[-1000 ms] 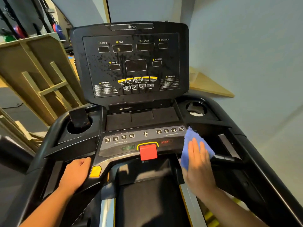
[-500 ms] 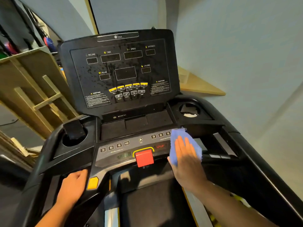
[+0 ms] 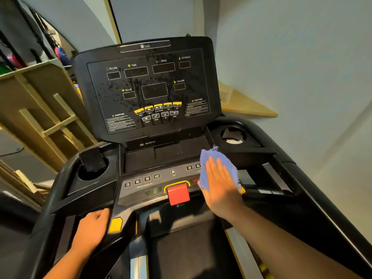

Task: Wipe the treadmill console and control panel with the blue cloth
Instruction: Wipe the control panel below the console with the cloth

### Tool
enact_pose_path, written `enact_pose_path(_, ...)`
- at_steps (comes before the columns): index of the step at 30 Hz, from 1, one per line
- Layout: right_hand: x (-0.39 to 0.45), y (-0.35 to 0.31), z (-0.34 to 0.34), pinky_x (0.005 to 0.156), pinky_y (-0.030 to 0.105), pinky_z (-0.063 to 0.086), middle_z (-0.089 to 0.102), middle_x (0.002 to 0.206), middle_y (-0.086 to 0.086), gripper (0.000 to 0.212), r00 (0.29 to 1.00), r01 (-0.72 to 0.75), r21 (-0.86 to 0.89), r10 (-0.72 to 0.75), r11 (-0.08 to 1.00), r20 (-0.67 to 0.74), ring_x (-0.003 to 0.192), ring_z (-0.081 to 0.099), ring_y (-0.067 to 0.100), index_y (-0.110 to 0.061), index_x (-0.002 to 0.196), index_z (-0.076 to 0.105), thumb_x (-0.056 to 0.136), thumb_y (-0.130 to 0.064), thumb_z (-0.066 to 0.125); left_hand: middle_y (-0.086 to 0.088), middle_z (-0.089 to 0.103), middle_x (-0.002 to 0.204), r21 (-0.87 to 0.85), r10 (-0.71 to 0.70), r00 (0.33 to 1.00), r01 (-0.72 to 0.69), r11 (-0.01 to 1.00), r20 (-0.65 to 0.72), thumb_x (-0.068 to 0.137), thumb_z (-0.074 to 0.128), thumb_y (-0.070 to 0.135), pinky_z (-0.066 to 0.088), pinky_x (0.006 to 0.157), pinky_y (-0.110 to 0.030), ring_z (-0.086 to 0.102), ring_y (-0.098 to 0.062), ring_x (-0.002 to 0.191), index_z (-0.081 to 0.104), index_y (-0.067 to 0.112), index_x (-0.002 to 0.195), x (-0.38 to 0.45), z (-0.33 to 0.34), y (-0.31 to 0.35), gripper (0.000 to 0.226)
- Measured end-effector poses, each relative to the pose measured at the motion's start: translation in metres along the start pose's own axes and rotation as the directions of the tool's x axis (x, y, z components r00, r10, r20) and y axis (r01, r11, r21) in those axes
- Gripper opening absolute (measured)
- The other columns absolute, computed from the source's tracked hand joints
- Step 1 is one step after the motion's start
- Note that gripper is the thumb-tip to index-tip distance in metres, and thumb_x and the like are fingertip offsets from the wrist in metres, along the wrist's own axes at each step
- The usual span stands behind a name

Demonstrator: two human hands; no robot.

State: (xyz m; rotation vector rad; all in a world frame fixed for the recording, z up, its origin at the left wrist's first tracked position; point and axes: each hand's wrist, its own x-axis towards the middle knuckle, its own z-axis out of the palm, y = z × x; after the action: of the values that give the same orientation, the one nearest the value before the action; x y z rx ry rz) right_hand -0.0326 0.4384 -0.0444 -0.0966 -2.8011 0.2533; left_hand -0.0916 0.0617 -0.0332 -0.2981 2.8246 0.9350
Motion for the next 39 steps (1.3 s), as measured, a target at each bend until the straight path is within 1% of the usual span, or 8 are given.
enact_pose_path(2,-0.020,0.006,0.010,0.122,0.047,0.026,0.034,0.160,0.013,0.074,0.978,0.152,-0.058,-0.159,0.987,-0.134,0.154,0.015,0.028,-0.003,0.155,0.031,0.092,-0.034,0.058,-0.011,0.071,0.066,-0.006,-0.011,1.000,0.011,1.000,0.001,0.101,0.044,0.028,0.050,0.072,-0.039,0.066,-0.028,0.073,0.068,0.000,0.069,-0.001,0.002,-0.003,0.049)
enact_pose_path(4,-0.043,0.011,0.017,0.125,0.039,0.014,0.023,0.164,-0.002,0.090,0.939,0.278,-0.056,-0.284,0.959,-0.196,0.155,0.002,0.018,-0.015,0.159,0.014,0.085,-0.028,0.064,-0.011,0.071,0.065,-0.014,-0.003,1.000,0.003,1.000,0.008,0.101,0.044,0.028,0.049,0.069,-0.037,0.066,-0.028,0.072,0.067,0.001,0.067,0.001,0.001,-0.002,0.049)
enact_pose_path(6,-0.038,0.008,0.018,0.122,0.044,0.018,0.030,0.163,0.007,0.093,0.954,0.242,-0.105,-0.257,0.964,-0.156,0.154,0.008,0.026,-0.011,0.159,0.016,0.085,-0.034,0.068,-0.012,0.070,0.064,-0.027,-0.001,1.000,0.001,1.000,0.000,0.101,0.044,0.027,0.047,0.067,-0.037,0.065,-0.028,0.069,0.061,0.004,0.061,0.005,0.000,-0.001,0.049)
enact_pose_path(11,-0.012,-0.005,0.009,0.119,0.046,0.029,0.043,0.154,0.018,0.066,0.957,0.261,-0.124,-0.273,0.957,-0.094,0.146,0.033,0.035,-0.001,0.149,0.042,0.095,-0.039,0.045,-0.014,0.070,0.066,-0.021,-0.012,1.000,0.012,1.000,-0.008,0.101,0.045,0.027,0.046,0.065,-0.035,0.063,-0.028,0.068,0.061,0.001,0.064,0.001,0.003,-0.005,0.048)
enact_pose_path(17,-0.038,-0.006,0.009,0.117,0.047,0.028,0.034,0.161,0.013,0.078,0.959,0.275,-0.065,-0.279,0.959,-0.057,0.150,0.026,0.033,-0.004,0.154,0.034,0.088,-0.039,0.057,-0.016,0.068,0.063,-0.020,-0.006,1.000,0.005,1.000,-0.013,0.101,0.046,0.027,0.047,0.066,-0.038,0.062,-0.029,0.065,0.054,0.015,0.057,0.005,0.001,0.000,0.047)
enact_pose_path(26,-0.042,-0.016,0.008,0.118,0.045,0.022,0.022,0.167,0.006,0.083,0.949,0.308,0.024,-0.309,0.951,0.061,0.153,0.019,0.027,-0.013,0.158,0.021,0.092,-0.052,0.052,-0.017,0.071,0.068,-0.033,-0.028,1.000,0.028,0.999,0.015,0.103,0.045,0.029,0.051,0.067,-0.039,0.069,-0.036,0.073,0.066,-0.004,0.074,0.003,0.002,-0.003,0.049)
enact_pose_path(31,0.000,-0.027,0.009,0.119,0.047,0.033,0.035,0.160,0.012,0.082,0.945,0.327,0.018,-0.327,0.945,0.004,0.148,0.031,0.032,-0.005,0.153,0.035,0.085,-0.039,0.069,-0.010,0.068,0.059,-0.038,-0.018,1.000,0.017,0.999,-0.024,0.102,0.046,0.028,0.046,0.064,-0.036,0.064,-0.028,0.064,0.059,0.010,0.058,0.002,0.000,0.002,0.050)
enact_pose_path(39,-0.034,-0.019,0.010,0.123,0.043,0.016,0.015,0.168,0.004,0.083,0.946,0.314,0.027,-0.316,0.949,0.068,0.155,0.013,0.024,-0.015,0.160,0.017,0.094,-0.052,0.051,-0.001,0.057,0.050,-0.059,-0.010,1.000,0.008,0.998,-0.029,0.102,0.046,0.025,0.040,0.059,-0.032,0.053,-0.020,0.055,0.048,0.017,0.053,-0.005,-0.001,0.005,0.049)
